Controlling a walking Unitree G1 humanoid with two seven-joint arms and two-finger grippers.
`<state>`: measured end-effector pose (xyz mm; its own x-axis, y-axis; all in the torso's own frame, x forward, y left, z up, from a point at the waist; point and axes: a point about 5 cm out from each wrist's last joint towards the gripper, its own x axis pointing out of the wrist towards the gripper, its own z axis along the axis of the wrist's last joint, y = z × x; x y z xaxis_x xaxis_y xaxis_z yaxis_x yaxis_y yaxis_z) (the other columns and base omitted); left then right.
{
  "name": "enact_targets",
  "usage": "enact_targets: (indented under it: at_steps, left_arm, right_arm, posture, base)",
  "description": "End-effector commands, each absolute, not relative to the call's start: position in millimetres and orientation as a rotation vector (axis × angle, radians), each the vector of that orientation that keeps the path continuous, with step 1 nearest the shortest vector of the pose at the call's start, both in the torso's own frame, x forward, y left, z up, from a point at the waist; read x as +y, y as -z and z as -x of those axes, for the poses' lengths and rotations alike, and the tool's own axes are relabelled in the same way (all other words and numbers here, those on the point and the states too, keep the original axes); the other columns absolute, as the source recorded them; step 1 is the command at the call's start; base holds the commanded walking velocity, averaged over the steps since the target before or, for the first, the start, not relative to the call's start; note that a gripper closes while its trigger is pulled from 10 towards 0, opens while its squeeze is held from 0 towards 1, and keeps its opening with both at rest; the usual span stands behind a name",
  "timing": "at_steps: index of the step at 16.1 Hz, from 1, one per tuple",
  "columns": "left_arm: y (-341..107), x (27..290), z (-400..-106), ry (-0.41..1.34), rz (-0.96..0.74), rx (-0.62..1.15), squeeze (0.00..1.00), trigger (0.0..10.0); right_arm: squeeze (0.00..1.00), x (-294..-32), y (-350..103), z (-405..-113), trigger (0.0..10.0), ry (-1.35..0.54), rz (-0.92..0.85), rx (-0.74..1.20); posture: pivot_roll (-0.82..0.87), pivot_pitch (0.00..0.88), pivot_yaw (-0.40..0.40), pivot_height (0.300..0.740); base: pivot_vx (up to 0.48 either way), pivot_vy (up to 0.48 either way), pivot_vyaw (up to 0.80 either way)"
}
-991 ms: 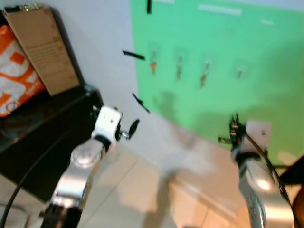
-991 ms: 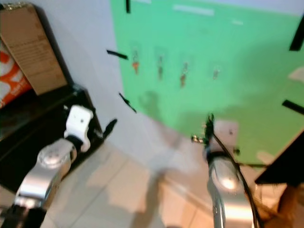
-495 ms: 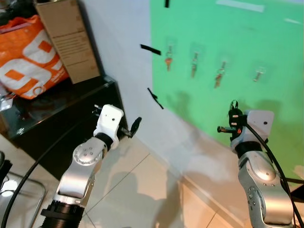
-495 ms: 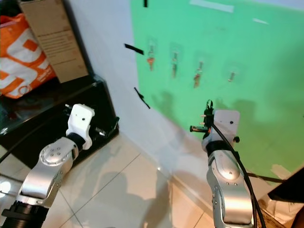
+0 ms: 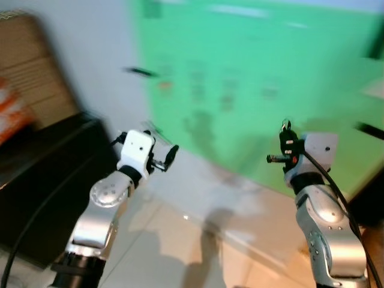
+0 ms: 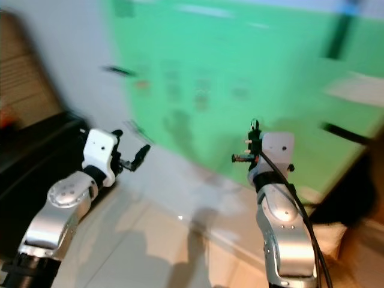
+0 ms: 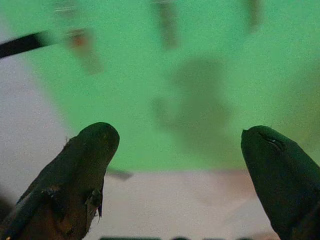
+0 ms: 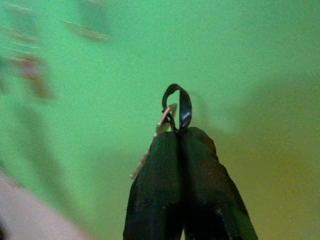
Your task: Hang keys on a hook
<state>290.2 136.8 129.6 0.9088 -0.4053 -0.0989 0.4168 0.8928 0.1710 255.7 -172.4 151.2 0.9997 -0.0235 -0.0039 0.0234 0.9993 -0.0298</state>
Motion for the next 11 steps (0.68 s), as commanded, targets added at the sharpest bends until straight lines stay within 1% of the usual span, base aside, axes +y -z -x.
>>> enact_targets:
  at_steps: [1, 2, 7, 11]
  left_arm:
    - [-131.3, 142.8, -290.4, 0.419, -0.205, 0.059, 0.0, 10.0]
    - [-131.2, 142.9, -290.4, 0.422, -0.207, 0.061, 0.0, 10.0]
    - [-133.0, 140.5, -288.8, 0.476, -0.207, 0.052, 0.0, 10.0]
    - [-136.6, 138.4, -284.8, 0.575, -0.185, 0.053, 0.0, 10.0]
  right_arm:
    - [0.0, -165.7, -159.6, -256.4, 10.0, -0.011, 0.01, -0.038]
    - [0.0, -165.7, -159.9, -255.3, 10.0, -0.018, 0.015, -0.044]
    - [0.0, -163.7, -161.8, -253.8, 10.0, -0.052, 0.013, -0.063]
    - [0.0, -158.5, -164.7, -255.7, 10.0, -0.098, 0.006, -0.084]
  posture:
    - [-0.05, 0.0, 0.057, 0.74]
    - [-0.05, 0.0, 0.059, 0.74]
    - [-0.05, 0.0, 0.064, 0.74]
    - [-0.05, 0.0, 0.06, 0.74]
  base:
    - [0.322, 0.0, -0.56]
    - [0.277, 0.0, 0.0]
    - [0.0, 0.0, 0.0]
    - [0.0, 0.0, 0.0]
